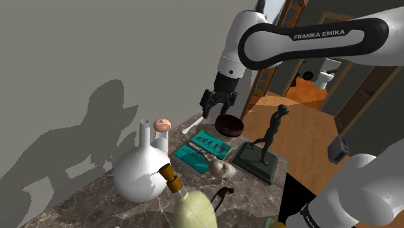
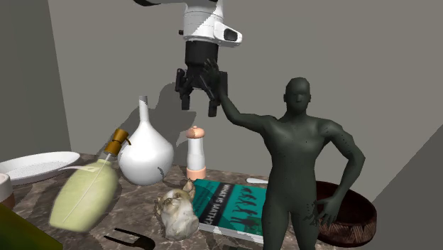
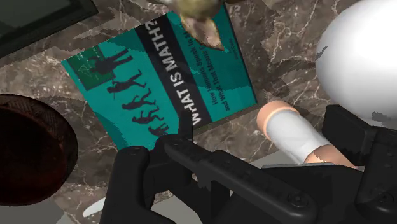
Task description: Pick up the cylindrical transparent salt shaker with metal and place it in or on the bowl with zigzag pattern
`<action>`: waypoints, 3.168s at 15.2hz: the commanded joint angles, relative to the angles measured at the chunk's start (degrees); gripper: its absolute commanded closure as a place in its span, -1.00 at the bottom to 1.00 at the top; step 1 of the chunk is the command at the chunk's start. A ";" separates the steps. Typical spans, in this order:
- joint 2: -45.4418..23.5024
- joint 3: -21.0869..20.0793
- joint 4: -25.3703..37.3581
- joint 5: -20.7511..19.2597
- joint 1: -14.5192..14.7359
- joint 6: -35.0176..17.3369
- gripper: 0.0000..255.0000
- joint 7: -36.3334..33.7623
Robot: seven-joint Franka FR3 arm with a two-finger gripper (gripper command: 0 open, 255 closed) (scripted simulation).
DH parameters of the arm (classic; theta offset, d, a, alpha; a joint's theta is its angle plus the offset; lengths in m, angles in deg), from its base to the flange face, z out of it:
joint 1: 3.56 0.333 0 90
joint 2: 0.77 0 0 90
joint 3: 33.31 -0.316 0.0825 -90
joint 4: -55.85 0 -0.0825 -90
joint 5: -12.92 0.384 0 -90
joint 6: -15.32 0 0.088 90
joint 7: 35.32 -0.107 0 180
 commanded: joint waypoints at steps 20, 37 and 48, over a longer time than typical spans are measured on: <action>-31.22 -4.66 21.17 -8.53 5.56 -13.42 -1.00 -10.82; -31.45 -4.64 21.03 -8.61 5.62 -13.78 1.00 -10.87; -28.91 -4.93 25.52 -7.90 5.36 -6.89 1.00 -11.04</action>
